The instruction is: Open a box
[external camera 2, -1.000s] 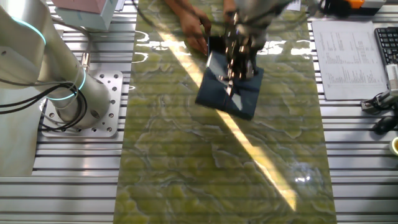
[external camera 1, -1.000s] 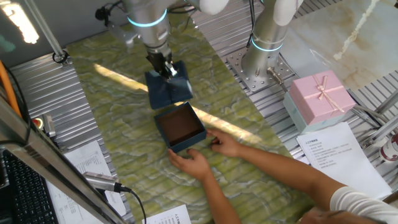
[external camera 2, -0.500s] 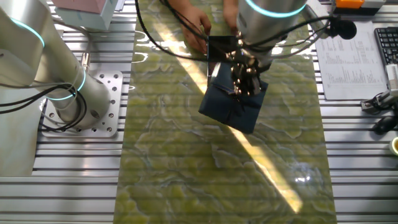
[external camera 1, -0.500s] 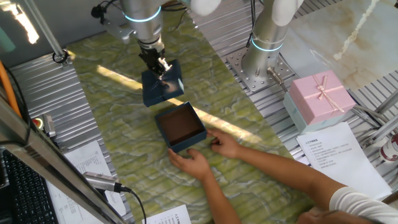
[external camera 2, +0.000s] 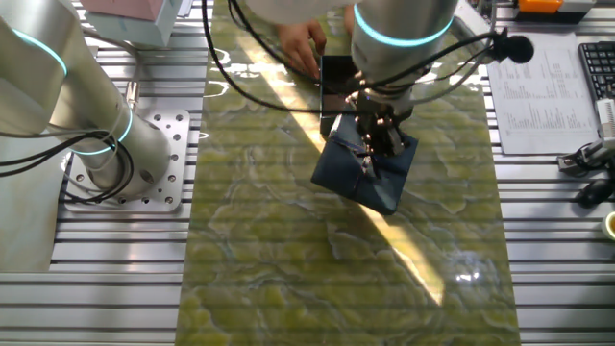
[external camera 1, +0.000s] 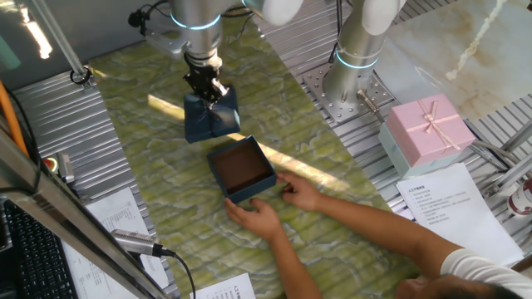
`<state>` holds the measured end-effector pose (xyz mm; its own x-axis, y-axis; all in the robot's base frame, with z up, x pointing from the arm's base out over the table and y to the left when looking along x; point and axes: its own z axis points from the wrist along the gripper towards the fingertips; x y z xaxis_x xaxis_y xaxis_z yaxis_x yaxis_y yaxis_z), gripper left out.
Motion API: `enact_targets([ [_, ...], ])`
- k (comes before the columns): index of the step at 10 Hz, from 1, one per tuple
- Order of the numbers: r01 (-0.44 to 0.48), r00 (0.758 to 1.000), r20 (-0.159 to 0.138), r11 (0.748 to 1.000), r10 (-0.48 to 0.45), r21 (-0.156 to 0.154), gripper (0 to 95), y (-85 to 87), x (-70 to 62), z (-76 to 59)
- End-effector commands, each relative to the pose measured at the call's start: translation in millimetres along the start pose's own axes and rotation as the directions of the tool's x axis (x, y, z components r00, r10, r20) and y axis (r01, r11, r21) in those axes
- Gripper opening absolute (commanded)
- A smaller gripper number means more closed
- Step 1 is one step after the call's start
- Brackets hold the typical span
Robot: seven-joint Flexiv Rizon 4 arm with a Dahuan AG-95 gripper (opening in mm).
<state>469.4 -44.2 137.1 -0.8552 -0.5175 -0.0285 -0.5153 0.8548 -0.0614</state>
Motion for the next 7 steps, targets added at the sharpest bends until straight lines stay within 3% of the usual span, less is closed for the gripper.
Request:
enact_targets([
  [1, 0.02, 1.0, 0.021, 1.0, -0.021, 0.005, 0.0, -0.7, -0.8, 5.6],
  [7, 0.056, 0.997, 0.047, 0.998, -0.057, 0.01, 0.0, -2.1, -2.2, 15.6],
])
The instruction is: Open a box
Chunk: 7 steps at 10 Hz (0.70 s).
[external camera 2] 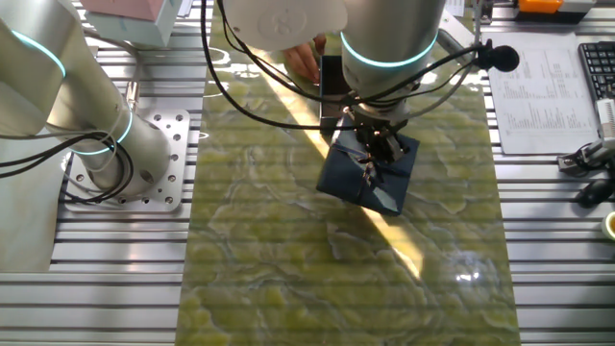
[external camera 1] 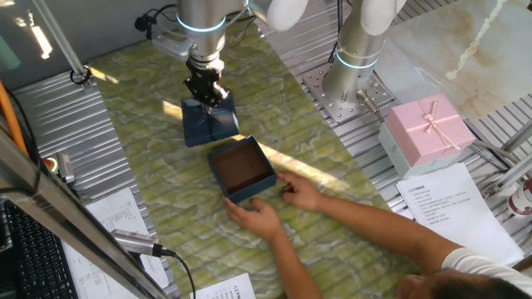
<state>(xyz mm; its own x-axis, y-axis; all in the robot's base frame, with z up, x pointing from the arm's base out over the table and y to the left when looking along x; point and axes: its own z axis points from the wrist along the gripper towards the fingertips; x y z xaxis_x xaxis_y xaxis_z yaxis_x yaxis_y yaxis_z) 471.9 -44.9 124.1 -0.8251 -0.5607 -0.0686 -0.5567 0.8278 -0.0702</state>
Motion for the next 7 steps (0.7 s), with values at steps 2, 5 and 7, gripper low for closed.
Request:
enact_targets([
  [2, 0.028, 1.0, 0.006, 1.0, -0.028, 0.004, 0.0, -1.1, -0.7, 5.8],
  [5, 0.031, 0.999, 0.005, 0.999, -0.031, 0.005, 0.0, -0.3, -1.9, 7.8],
  [7, 0.034, 0.999, 0.007, 0.999, -0.034, 0.001, 57.0, -0.3, -2.0, 8.6],
])
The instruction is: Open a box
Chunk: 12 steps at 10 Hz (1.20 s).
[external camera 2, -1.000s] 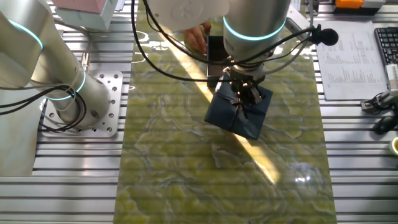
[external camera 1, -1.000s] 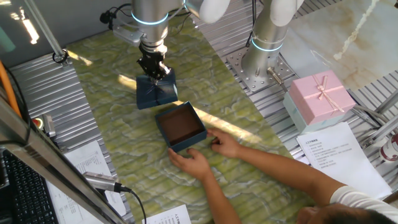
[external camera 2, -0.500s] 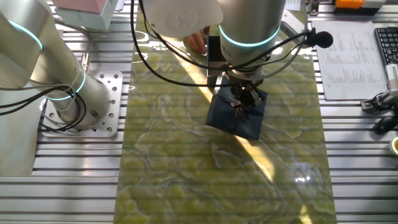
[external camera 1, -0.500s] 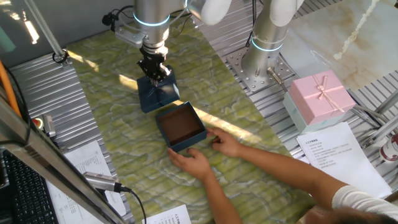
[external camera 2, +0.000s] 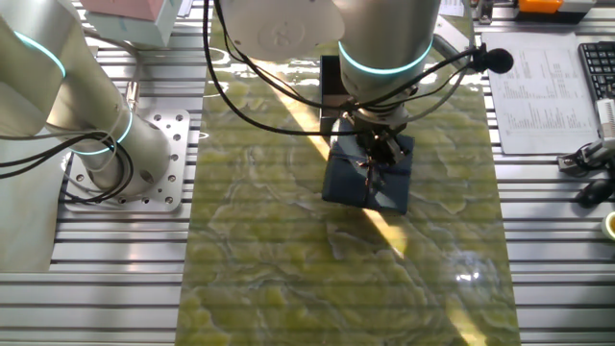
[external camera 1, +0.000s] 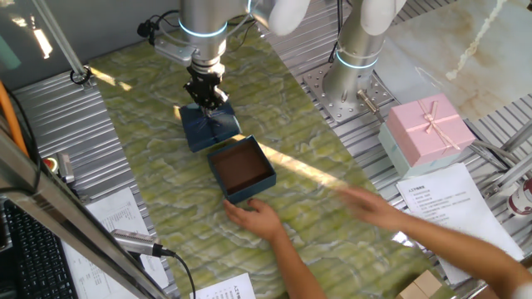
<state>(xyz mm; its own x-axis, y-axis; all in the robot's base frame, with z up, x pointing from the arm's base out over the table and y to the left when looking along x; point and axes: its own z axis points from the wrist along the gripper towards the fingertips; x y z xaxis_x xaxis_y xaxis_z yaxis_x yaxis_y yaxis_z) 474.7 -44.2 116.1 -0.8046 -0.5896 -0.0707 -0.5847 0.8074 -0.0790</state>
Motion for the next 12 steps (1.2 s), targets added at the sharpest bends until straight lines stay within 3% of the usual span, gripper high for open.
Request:
enact_targets([
  [1, -0.004, 1.0, 0.005, 1.0, 0.004, -0.009, 76.0, -0.2, -0.2, 0.2],
  [3, -0.005, 1.0, 0.004, 1.0, 0.005, -0.009, 76.0, -1.8, -3.6, -2.9],
  [4, -0.003, 1.0, -0.005, 1.0, 0.003, -0.001, 57.0, -3.0, -5.1, -9.0],
  [5, -0.012, 1.0, -0.022, 1.0, 0.012, 0.003, 19.0, -3.2, -6.0, -12.9],
  [6, -0.05, 0.998, -0.047, 0.999, 0.05, -0.002, 0.0, -3.9, -9.7, -21.6],
  [7, -0.102, 0.992, -0.073, 0.995, 0.101, -0.019, 0.0, -4.2, -13.3, -29.3],
  [8, -0.166, 0.979, -0.128, 0.986, 0.16, -0.033, 0.0, -3.6, -19.4, -39.7],
  [9, -0.28, 0.948, -0.165, 0.96, 0.272, -0.027, 0.0, -1.9, -24.1, -45.5],
  [11, -0.361, 0.922, -0.164, 0.932, 0.35, -0.04, 0.0, -0.6, -25.8, -46.5],
  [12, -0.415, 0.904, -0.137, 0.908, 0.405, -0.052, 0.0, 1.7, -30.5, -44.4],
])
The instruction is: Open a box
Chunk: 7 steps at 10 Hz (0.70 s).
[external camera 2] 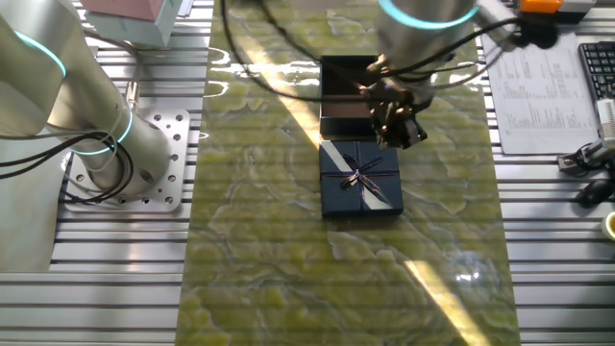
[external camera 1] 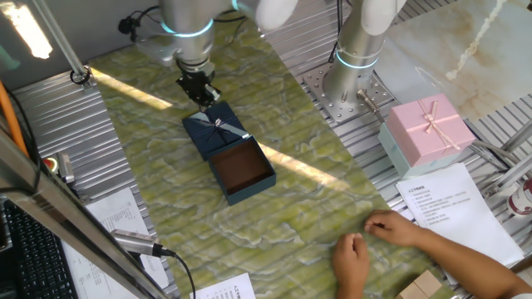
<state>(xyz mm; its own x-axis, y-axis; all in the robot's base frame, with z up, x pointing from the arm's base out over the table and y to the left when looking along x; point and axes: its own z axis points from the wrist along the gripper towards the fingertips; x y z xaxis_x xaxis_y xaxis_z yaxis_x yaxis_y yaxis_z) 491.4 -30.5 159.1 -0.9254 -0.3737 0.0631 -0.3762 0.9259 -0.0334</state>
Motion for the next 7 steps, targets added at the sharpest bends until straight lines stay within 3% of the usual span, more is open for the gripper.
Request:
enact_targets([
  [1, -0.201, 0.979, 0.022, 0.977, 0.203, -0.071, 0.0, 7.8, -6.5, -3.0],
  [2, -0.238, 0.97, 0.037, 0.969, 0.241, -0.068, 0.0, 13.2, -10.4, -1.9],
  [5, -0.324, 0.944, 0.042, 0.944, 0.326, -0.057, 0.0, 28.3, -21.0, 1.5],
  [7, -0.323, 0.944, 0.052, 0.945, 0.325, -0.055, 0.0, 34.2, -24.1, 0.4],
])
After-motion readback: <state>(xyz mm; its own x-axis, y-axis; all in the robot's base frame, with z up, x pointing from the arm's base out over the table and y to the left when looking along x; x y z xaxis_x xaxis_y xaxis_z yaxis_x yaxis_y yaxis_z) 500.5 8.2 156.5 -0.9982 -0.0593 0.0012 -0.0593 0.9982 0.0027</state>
